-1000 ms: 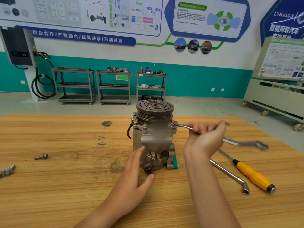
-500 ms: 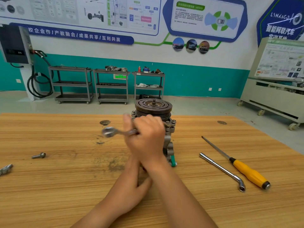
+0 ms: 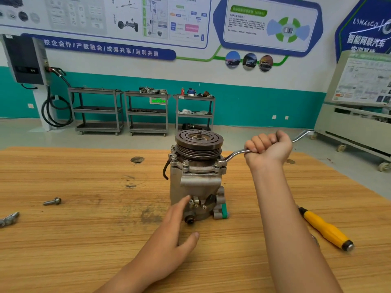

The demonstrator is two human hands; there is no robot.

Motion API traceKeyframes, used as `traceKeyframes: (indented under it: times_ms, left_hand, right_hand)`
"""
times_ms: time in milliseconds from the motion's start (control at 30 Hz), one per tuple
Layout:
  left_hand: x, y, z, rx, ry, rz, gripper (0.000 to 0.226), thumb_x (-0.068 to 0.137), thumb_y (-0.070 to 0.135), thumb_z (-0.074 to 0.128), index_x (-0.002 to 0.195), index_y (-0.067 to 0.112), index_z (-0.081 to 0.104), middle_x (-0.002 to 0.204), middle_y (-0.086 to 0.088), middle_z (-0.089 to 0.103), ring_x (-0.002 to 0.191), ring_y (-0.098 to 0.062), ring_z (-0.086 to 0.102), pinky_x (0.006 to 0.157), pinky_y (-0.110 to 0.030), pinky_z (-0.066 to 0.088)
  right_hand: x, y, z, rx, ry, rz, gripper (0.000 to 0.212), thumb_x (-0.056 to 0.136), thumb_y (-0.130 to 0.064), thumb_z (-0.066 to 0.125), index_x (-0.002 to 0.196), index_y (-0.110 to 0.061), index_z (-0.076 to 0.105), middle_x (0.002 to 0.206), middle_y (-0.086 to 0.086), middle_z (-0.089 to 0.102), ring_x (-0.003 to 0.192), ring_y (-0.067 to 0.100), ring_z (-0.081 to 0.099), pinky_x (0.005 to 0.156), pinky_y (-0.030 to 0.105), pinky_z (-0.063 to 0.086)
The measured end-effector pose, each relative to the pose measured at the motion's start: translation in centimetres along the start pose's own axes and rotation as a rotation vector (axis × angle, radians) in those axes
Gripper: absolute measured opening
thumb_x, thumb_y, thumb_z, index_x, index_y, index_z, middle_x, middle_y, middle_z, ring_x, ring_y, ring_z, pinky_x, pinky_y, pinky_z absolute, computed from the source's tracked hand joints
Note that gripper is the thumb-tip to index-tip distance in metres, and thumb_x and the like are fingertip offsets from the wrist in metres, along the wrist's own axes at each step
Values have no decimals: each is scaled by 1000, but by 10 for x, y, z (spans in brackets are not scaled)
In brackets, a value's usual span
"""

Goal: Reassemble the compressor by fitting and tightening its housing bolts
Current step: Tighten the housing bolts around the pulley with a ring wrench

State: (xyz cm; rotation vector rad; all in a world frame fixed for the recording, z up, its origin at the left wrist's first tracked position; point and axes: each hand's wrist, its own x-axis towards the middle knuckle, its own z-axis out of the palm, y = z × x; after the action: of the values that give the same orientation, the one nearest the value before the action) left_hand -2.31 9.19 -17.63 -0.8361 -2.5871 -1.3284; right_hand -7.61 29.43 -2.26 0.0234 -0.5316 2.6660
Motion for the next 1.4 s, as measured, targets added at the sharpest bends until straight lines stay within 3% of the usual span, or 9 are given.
traceKeyframes:
  times_ms: [367, 567, 700, 767, 867, 933, 1000, 1133, 1400]
  left_hand:
    - [1, 1, 4, 35, 106, 18, 68, 91, 38, 53, 119, 65, -3, 133, 42, -3, 126, 20, 9, 87, 11, 7]
    - [5, 6, 8, 97, 146, 19, 72, 91, 35, 54, 128, 53, -4, 131, 44, -28, 127, 18, -6, 103, -9, 9]
    - [7, 0, 5, 72, 161, 38, 69, 88, 26, 59, 141, 36, 17, 154, 12, 0, 141, -1, 6, 105, -13, 20]
    - [10, -2, 4, 18, 177, 42, 42, 83, 20, 55, 124, 14, 47, 128, -6, 45, 121, -15, 42, 92, -16, 36]
    - [9, 3, 3, 109, 174, -11, 21, 87, 17, 53, 72, 28, 45, 75, 12, 43, 72, -4, 44, 66, -11, 33]
    - [9, 1, 3, 136, 189, 42, 5, 84, 27, 51, 83, 32, 52, 90, 7, 54, 86, -5, 51, 75, -22, 37]
    - [9, -1, 2, 180, 165, 96, 56, 85, 32, 55, 136, 35, 33, 152, 1, 20, 137, -5, 23, 103, -20, 29]
    - [8, 2, 1, 292, 85, 7, 78, 92, 40, 50, 144, 43, -8, 128, 39, -44, 132, 8, -8, 109, -17, 15]
    - [7, 7, -1, 246, 44, -27, 75, 93, 42, 49, 146, 39, -4, 125, 42, -45, 131, 8, 1, 103, -14, 19]
  right_hand:
    - [-23, 13, -16, -10, 109, -111, 43, 98, -24, 31, 56, -20, 25, 39, -7, 19, 32, 10, 16, 38, 17, 21]
    - [-74, 52, -31, -438, -110, -406, 70, 101, -14, 21, 34, -21, 38, 33, -8, 29, 48, 1, 28, 57, 8, 38]
    - [-95, 100, -28, -881, -337, -1044, 40, 91, -14, 39, 51, -13, 41, 50, -8, 36, 51, 3, 32, 50, 18, 34]
    - [-97, 121, -21, -1065, -442, -1172, 41, 89, -15, 49, 49, -9, 40, 48, 2, 35, 53, 14, 32, 51, 31, 31]
    - [-94, 132, -4, -1357, -413, -1230, 44, 86, -22, 58, 46, -8, 45, 45, 3, 42, 51, 20, 38, 58, 34, 34]
    - [-101, 125, 0, -1332, -389, -1214, 45, 87, -26, 56, 45, -10, 45, 43, 1, 42, 48, 19, 39, 56, 36, 39]
    - [-111, 96, 12, -875, -314, -884, 47, 91, -33, 48, 46, -19, 43, 41, -9, 37, 41, 11, 37, 47, 26, 39]
    - [-79, 8, 30, -81, -122, -417, 58, 99, -30, 34, 42, -24, 31, 38, -9, 21, 34, 10, 17, 38, 17, 24]
    - [-13, 0, 7, -153, 237, -126, 41, 99, -24, 32, 60, -20, 19, 43, -6, 15, 34, 11, 12, 36, 15, 11]
